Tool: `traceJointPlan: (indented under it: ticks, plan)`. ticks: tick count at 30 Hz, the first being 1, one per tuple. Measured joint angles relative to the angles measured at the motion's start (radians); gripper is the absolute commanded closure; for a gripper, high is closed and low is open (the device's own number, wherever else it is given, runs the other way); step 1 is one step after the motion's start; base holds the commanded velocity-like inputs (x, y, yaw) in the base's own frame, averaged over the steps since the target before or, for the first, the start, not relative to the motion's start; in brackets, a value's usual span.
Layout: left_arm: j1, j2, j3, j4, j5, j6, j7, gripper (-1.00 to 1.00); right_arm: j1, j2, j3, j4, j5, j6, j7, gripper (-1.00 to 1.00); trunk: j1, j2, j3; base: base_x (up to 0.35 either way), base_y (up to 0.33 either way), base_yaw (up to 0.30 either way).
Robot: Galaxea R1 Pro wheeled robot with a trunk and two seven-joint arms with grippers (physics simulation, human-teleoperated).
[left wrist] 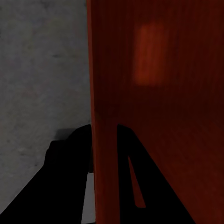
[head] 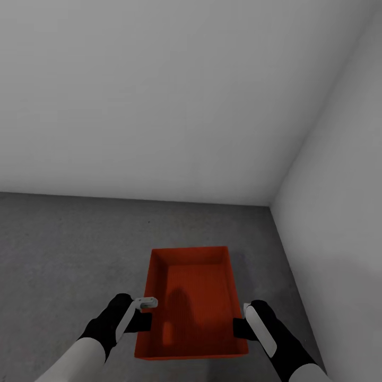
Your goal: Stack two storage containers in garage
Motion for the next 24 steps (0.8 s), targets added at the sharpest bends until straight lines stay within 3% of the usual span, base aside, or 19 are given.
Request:
traceJointPlan:
  ticks: [24]
  plan:
    - [0.000, 0.000, 0.000, 0.000, 0.000, 0.000, 0.000, 1.00, 0.000, 0.000, 0.000, 0.000, 0.000, 0.000, 0.000, 1.00, 0.000, 0.000, -0.036, 0.000, 0.000, 0.000]
